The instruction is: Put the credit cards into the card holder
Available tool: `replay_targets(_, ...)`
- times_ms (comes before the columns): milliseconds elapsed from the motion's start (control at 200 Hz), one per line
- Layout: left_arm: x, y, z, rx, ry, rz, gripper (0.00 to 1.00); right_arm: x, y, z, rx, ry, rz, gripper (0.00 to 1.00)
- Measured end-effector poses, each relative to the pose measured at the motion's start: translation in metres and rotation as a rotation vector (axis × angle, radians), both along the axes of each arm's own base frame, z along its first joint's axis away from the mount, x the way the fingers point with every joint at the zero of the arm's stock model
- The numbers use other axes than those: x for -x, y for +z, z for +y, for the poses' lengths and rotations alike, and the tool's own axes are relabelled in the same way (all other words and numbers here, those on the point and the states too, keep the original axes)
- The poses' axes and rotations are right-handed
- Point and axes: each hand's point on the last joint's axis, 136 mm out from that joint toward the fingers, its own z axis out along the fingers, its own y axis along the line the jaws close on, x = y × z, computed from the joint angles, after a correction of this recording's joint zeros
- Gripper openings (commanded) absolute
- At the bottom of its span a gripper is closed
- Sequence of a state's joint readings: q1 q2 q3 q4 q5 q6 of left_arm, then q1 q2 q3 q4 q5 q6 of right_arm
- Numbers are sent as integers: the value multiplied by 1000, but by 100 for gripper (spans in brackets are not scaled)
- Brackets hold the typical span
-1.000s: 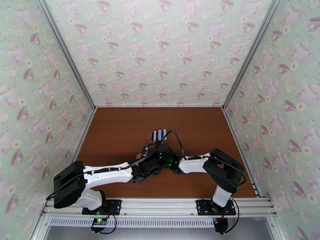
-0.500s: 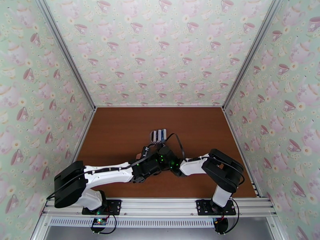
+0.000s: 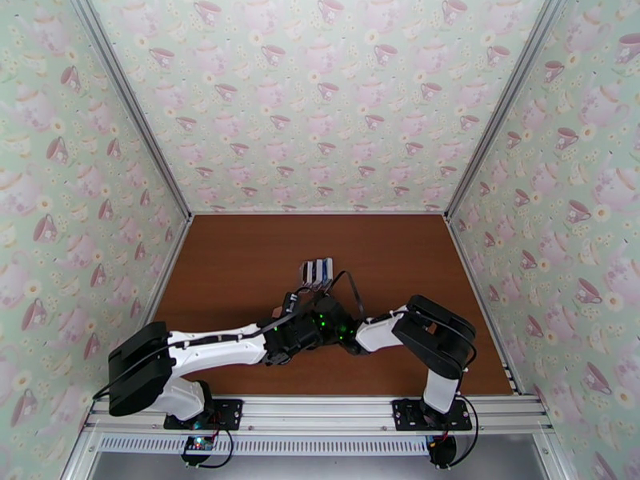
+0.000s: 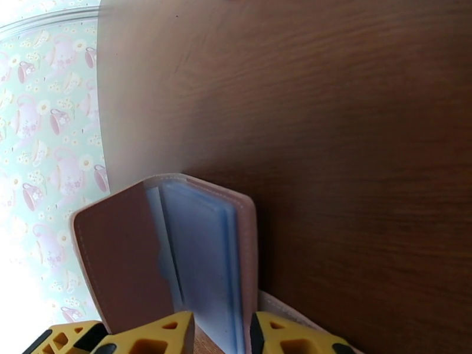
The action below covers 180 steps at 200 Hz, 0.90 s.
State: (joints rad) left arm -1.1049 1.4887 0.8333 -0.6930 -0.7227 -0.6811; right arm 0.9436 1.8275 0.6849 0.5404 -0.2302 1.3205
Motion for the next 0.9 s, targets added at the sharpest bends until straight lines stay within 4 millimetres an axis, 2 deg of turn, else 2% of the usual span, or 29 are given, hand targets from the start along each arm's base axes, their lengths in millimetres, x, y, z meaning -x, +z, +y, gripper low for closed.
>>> replay_targets(210,-4,1,7,-13,19,-3,24,0,-3,-2,25,9,-9,32)
replay_targets(406,-11,11,18,-3,47,-20,25,0,-4,-4,50,16,-17,32)
replay_targets(731,-17,16,53,-3,115,-34,29,1,-7,-13,128,24,-26,32)
replay_targets(901,-17,12,60,-4,136,-17,29,2,-8,-19,160,28,-29,32)
